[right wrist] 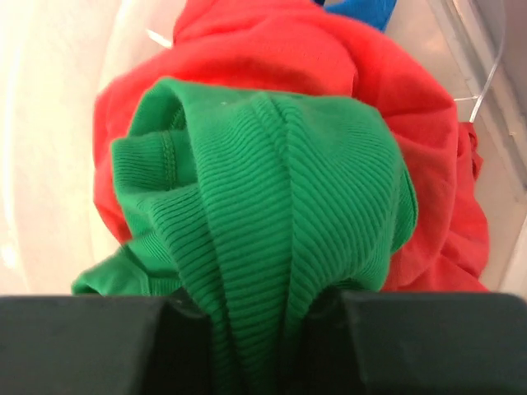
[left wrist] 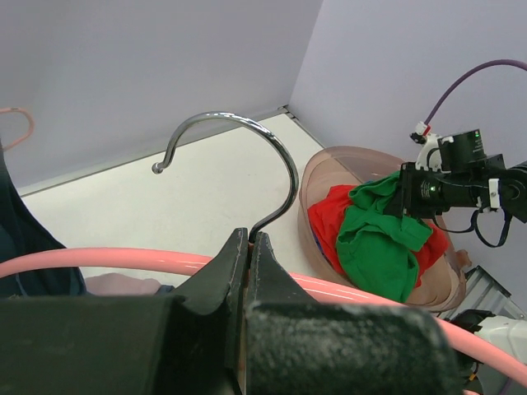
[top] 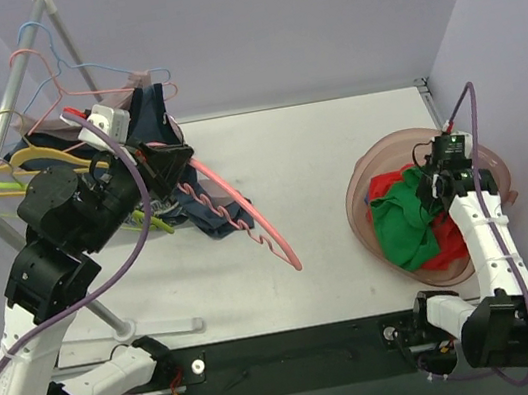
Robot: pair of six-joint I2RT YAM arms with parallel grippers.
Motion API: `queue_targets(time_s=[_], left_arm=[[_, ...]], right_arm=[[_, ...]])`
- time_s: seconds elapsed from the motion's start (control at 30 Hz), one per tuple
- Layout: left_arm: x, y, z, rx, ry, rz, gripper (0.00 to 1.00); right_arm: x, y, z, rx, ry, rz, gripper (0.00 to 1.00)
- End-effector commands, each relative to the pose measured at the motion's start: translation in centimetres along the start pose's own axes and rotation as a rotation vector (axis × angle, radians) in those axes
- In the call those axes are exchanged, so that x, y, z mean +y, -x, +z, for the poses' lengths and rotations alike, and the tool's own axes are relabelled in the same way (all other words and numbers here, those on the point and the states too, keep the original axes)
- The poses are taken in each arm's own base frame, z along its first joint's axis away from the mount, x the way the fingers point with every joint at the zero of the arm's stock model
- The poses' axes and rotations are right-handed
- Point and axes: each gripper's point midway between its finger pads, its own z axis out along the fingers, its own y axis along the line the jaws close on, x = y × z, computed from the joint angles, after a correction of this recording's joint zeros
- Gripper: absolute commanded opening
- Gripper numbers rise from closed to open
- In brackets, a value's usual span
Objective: Remove the tank top from the hanger
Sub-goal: Place the tank top in the bin.
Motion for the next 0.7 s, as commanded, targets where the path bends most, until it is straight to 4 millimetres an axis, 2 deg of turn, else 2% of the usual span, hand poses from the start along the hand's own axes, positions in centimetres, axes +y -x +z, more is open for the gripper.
queue_targets(time_s=[0.0, 0.03, 0.07, 0.13, 0.2, 0.23, 0.27, 0.4, 0.47, 0.53, 0.67], left_arm=[[-0.3, 2.5, -0.2, -0.075, -0.003, 0.033, 0.00], [-0.3, 2.6, -0.1, -0.074, -0.003, 0.036, 0.00], [0.1, 2.6, 0.0, -0.077, 0.018, 0.046, 0.00], [0.9, 2.3, 0.5, -0.067, 0.059, 0.053, 0.00], [1.4, 2.0, 1.0, -0.060, 0.082, 0.066, 0.00], [1.6, 2.1, 1.1, -0.063, 0.087, 0.071, 0.00], [1.7, 2.1, 1.3, -0.067, 0.092, 0.078, 0.00], [2.7, 2.3, 1.9, -0.077, 0.142, 0.108, 0.00], [3.6, 2.6, 2.2, -0.086, 0.194, 0.128, 0.00], [4.3, 3.0, 2.1, -0.097, 0.229, 0.141, 0.00], [5.3, 3.1, 2.6, -0.103, 0.280, 0.181, 0.00]], right_arm=[[1.0, 2.9, 0.1, -0.062, 0.092, 0.112, 0.25], [0.8, 3.2, -0.3, -0.074, 0.082, 0.125, 0.34], [0.9, 3.9, -1.0, -0.101, 0.089, 0.147, 0.47], [0.0, 5.0, -2.6, -0.163, 0.058, 0.179, 0.54], [-0.3, 6.5, -4.6, -0.216, 0.055, 0.204, 0.57], [-0.5, 6.2, -5.1, -0.201, 0.045, 0.203, 0.57], [-0.3, 7.3, -6.3, -0.226, 0.061, 0.206, 0.58], [0.7, 7.1, -7.9, -0.200, 0.121, 0.203, 0.58], [0.6, 6.4, -8.0, -0.181, 0.117, 0.203, 0.58], [0.5, 5.2, -7.2, -0.147, 0.107, 0.198, 0.58], [0.9, 2.5, -4.6, -0.033, 0.100, 0.195, 0.59]])
